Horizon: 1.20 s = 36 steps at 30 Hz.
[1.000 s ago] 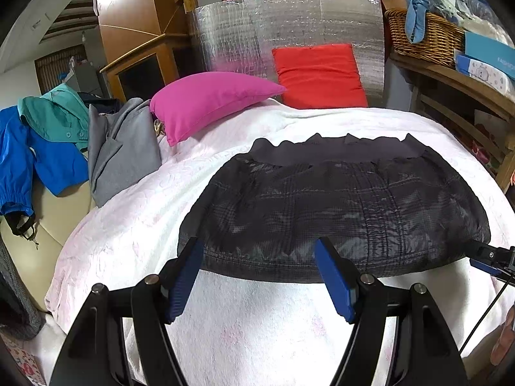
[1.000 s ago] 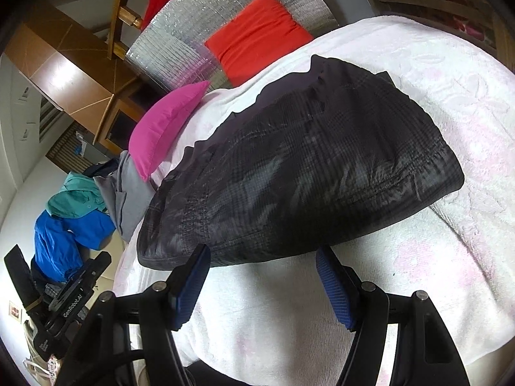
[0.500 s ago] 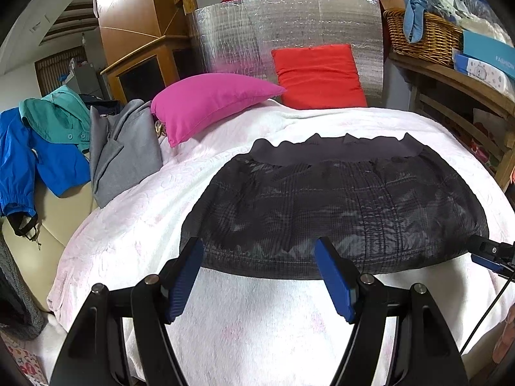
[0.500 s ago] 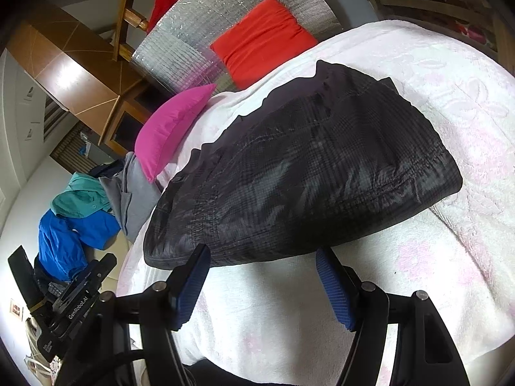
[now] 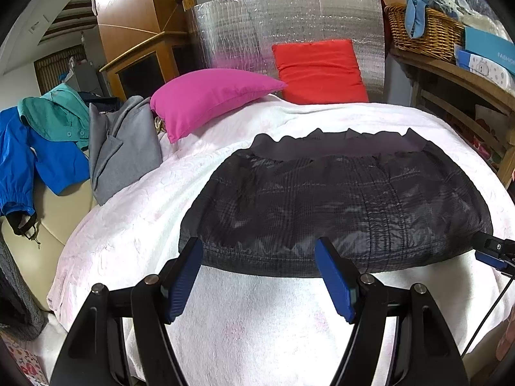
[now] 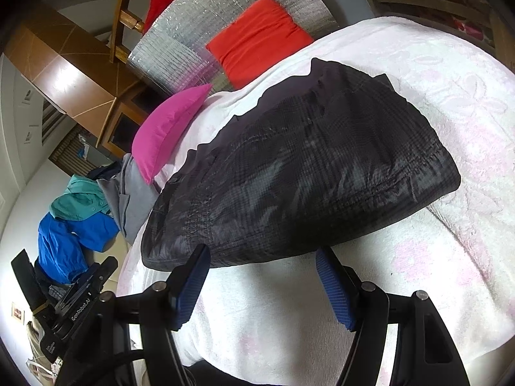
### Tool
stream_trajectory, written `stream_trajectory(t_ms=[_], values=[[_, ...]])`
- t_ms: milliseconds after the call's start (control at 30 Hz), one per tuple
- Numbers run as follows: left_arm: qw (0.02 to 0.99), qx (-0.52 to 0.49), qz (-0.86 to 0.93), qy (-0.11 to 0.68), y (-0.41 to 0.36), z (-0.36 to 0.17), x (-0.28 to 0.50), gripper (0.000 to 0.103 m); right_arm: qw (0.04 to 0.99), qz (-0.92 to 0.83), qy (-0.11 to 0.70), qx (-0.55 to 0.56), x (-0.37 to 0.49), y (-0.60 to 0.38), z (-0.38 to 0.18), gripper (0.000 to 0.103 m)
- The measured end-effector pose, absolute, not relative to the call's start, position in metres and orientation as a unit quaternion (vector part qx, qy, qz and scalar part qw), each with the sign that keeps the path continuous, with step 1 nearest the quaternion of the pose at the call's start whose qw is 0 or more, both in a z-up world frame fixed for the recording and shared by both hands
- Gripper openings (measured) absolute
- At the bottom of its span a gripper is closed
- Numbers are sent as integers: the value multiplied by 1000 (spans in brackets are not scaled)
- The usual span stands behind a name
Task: Fold large clothes
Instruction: 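Grasp the jacket edge with both grippers and lift it to fold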
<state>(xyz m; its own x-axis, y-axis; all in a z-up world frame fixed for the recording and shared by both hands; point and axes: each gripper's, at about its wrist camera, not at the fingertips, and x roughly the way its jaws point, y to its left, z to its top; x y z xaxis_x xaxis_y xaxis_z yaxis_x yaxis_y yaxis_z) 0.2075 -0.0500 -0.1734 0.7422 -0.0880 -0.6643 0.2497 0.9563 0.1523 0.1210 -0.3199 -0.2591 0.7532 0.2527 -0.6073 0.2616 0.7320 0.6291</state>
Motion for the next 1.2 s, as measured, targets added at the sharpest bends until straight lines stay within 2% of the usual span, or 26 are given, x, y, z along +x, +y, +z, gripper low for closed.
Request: stream_trajectory(t_ms=[133,233,467,700,933,1200], values=[[909,93,-113,391,-41,-188,218,73,856,-8,352,378,119,-328,-265,71],[877,38,-127,462,-20,-213,239,73,846,-22,346,406,113,-345,-274,71],[843,-96,-99,520,44,-243,279,73,796,-57,318,512,93,-399,-308,72],[820,-195,-61,534,96,-265,309,73,748,-82,295,589,90,-431,-334,73],[798,-258,-65,540,114,-279,337,73,748,-93,293,588,116,-441,-332,81],[785,-294,-109,534,96,-276,357,73,767,-114,298,557,141,-438,-325,81]])
